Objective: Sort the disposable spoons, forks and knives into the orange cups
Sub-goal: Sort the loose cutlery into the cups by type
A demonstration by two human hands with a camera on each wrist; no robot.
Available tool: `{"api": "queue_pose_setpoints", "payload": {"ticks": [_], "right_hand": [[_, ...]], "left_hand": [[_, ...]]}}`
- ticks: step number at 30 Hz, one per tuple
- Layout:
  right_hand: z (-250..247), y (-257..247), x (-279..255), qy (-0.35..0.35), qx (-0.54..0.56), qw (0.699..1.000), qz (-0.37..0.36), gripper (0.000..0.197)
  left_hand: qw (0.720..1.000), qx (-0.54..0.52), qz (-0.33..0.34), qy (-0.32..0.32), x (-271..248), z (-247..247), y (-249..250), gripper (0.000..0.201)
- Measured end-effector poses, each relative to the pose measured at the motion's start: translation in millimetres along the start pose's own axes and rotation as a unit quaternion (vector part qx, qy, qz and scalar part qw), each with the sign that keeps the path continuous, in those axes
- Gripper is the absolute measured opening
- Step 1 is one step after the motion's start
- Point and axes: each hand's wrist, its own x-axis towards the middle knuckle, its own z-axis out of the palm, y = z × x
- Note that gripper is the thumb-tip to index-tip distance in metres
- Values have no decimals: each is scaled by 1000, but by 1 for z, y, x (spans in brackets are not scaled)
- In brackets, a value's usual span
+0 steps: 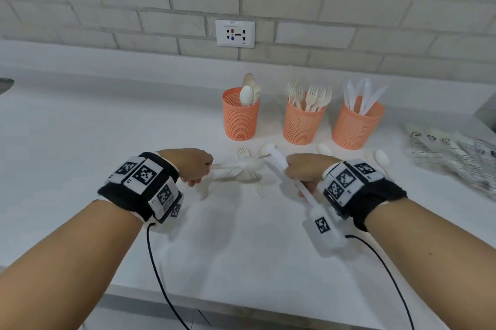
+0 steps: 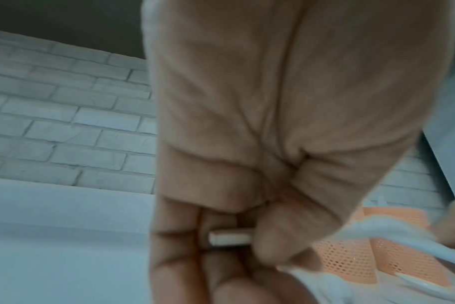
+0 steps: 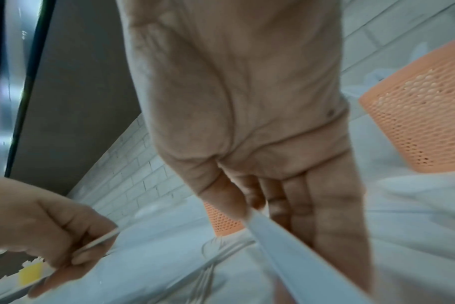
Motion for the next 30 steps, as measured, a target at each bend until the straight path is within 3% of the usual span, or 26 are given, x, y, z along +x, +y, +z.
{"api": "queue_pose_setpoints", "payload": {"ticks": [4, 7, 13, 17, 22, 27, 30], "right_hand": [[5, -16, 10, 56, 112, 992, -24, 25], [13, -31, 22, 84, 97, 991, -32, 31], [36, -53, 49, 125, 50, 988, -77, 36], [43, -55, 57, 124, 17, 991, -55, 26], [40, -44, 53, 144, -8, 989, -29, 11], [33, -29, 44, 155, 1, 988, 7, 41], [31, -16, 37, 145, -19, 989, 16, 33]], "left_hand": [[999, 39, -15, 17, 5, -3, 5, 20], [998, 16, -57, -15, 4, -1, 0, 8], [993, 78, -86, -17, 11, 15, -2, 28], [995, 83, -33, 35, 16, 22, 22, 44], [996, 86, 0, 20, 20, 28, 43, 23], [996, 85, -38, -15, 20, 35, 41, 35], [996, 81, -47, 3, 19, 34, 38, 26]]}}
